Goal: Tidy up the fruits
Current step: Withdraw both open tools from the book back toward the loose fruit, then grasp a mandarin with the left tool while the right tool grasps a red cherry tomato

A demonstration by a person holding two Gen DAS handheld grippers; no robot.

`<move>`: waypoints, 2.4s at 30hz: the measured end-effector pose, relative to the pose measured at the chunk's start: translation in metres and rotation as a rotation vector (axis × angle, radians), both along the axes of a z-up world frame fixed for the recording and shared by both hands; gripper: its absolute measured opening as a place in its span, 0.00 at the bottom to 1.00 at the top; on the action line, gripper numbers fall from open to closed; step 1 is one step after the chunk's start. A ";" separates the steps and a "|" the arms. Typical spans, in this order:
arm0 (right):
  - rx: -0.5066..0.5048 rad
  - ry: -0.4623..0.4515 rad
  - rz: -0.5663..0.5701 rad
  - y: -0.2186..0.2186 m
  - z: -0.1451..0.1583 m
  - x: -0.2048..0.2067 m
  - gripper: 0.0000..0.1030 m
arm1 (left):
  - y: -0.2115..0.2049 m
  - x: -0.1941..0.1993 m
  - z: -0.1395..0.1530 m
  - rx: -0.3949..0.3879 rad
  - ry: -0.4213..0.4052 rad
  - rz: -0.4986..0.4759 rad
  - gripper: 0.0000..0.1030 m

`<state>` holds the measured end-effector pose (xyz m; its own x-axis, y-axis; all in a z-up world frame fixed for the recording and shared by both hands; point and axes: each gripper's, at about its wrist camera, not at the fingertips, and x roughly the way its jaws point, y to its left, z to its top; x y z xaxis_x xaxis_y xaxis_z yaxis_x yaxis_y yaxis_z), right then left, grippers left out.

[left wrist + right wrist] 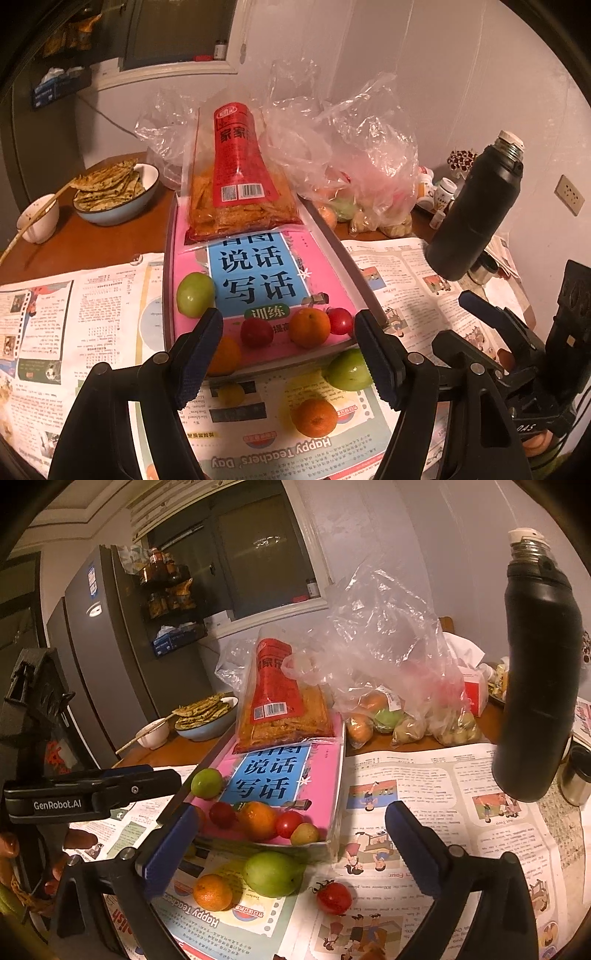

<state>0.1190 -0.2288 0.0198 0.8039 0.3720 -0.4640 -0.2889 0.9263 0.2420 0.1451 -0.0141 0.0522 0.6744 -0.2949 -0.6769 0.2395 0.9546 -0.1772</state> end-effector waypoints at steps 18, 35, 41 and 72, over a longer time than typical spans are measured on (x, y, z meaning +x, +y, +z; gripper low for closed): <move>0.023 -0.019 -0.003 -0.017 0.012 -0.014 0.99 | -0.001 -0.017 0.015 -0.018 -0.022 0.018 0.73; -0.024 0.014 -0.012 -0.023 0.005 -0.015 0.99 | 0.002 -0.024 0.001 0.003 0.011 -0.001 0.73; -0.097 0.079 0.000 -0.020 -0.018 -0.014 0.99 | -0.001 -0.030 -0.020 0.031 0.052 -0.026 0.73; -0.281 0.268 -0.006 -0.003 -0.083 0.018 0.82 | -0.031 -0.028 -0.089 0.110 0.216 -0.118 0.73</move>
<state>0.1371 -0.2322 -0.0636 0.6419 0.1962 -0.7413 -0.2444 0.9686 0.0447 0.1176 -0.0454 -0.0364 0.4761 -0.2798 -0.8337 0.3182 0.9386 -0.1333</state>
